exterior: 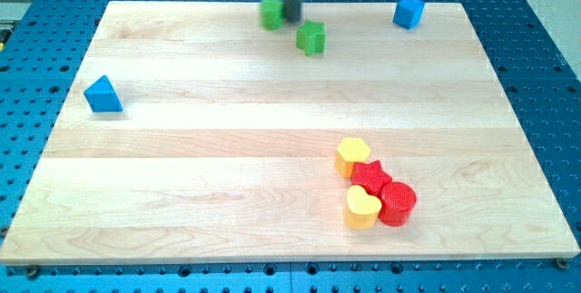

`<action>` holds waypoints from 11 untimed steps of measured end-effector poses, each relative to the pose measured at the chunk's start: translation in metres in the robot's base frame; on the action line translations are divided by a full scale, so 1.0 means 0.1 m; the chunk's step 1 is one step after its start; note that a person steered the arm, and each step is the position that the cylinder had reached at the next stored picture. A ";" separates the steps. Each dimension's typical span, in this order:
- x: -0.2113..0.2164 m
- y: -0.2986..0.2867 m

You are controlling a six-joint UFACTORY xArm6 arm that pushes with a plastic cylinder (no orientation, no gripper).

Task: Touch the right side of green star

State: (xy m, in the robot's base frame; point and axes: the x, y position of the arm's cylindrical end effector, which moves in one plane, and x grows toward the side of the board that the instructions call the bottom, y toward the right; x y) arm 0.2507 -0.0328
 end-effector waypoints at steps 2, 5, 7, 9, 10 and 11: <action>-0.58 0.04; -0.46 0.60; -0.32 0.90; 0.11 0.69; 0.24 0.44; 0.21 0.91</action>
